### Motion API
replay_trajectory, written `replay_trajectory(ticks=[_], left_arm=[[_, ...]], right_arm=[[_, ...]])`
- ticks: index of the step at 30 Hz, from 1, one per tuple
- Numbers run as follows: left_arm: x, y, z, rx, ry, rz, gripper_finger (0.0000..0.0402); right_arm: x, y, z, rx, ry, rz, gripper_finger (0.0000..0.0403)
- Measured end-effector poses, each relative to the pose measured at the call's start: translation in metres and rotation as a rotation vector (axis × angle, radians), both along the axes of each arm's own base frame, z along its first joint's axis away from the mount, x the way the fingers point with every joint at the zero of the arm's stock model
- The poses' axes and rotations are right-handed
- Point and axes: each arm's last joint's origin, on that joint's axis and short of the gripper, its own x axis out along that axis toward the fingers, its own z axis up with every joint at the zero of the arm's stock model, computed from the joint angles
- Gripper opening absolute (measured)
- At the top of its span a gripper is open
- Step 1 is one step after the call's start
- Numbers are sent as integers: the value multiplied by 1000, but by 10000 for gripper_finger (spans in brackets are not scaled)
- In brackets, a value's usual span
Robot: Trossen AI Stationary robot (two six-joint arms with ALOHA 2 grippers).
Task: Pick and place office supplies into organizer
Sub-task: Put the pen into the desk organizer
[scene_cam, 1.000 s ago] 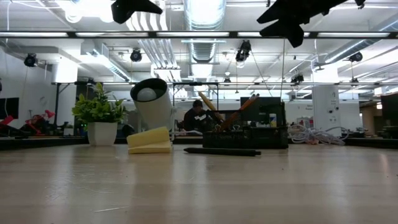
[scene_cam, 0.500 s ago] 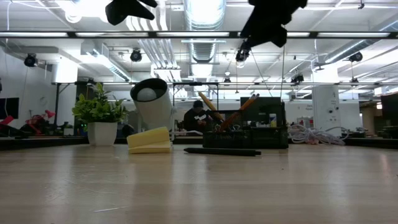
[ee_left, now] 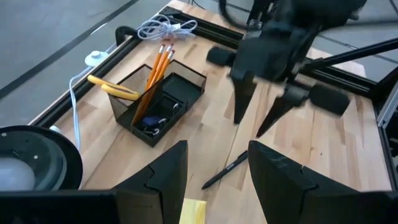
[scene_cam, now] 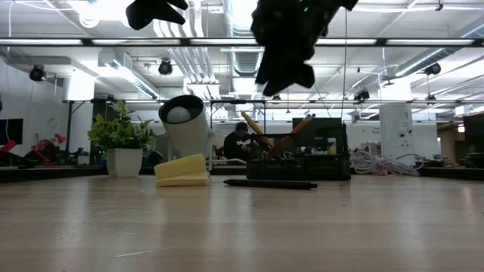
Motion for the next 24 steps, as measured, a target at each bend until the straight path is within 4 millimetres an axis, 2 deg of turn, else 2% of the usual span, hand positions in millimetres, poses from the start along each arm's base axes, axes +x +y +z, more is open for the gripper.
replay_trajectory(ticks=[5,9,14,24], left_arm=[[0,0,0,0,1,0,153],[0,0,0,3,2,-1,153],[0,0,0,9,8,-5,153],[0,0,-1,28,14,-16,153]], right_arm=[[23,0,-24,-4,69,10,153],[34,0,-43,-2,114,26,146],[42,2,-65,18,168,81,147],[49,4,-105,-13,264,146,185]])
